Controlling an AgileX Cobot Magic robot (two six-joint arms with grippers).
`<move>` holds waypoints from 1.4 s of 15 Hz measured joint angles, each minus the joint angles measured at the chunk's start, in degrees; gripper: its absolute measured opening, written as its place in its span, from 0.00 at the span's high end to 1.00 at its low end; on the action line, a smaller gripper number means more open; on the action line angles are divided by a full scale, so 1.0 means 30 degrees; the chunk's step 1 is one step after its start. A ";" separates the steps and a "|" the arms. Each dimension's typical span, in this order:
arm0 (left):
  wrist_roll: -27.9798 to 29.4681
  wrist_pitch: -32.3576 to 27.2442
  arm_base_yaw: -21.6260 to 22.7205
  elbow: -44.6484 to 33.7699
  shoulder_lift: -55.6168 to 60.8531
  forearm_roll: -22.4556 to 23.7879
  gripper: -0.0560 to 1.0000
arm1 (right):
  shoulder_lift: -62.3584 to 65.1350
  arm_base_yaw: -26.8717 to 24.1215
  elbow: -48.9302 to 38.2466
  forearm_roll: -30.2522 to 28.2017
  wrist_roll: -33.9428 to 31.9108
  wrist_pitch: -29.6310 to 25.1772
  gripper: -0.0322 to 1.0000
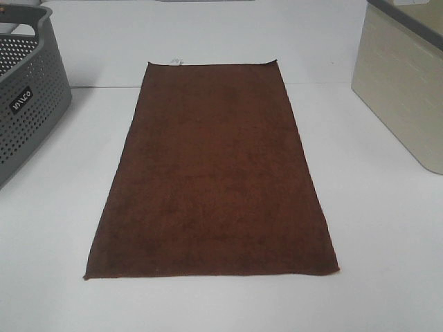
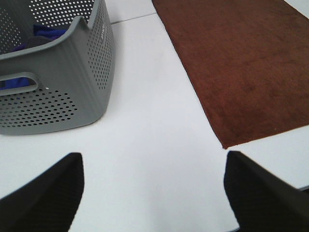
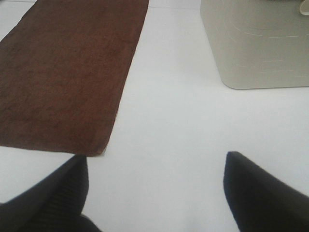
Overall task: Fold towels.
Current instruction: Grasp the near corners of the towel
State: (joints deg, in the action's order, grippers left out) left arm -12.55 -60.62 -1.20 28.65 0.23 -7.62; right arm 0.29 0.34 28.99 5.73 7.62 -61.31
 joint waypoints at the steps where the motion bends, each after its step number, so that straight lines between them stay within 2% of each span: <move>1: 0.0000 0.0000 0.0000 0.0000 0.0000 0.0000 0.23 | 0.0000 0.0000 0.0000 0.0000 0.0000 0.0000 0.26; 21: 0.0000 0.0000 0.0000 0.0000 0.0000 0.0000 0.23 | 0.0000 0.0000 0.0000 0.0000 0.0000 0.0000 0.26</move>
State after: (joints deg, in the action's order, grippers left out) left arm -12.55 -60.62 -1.20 28.65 0.23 -7.62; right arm 0.29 0.34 28.99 5.73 7.62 -61.31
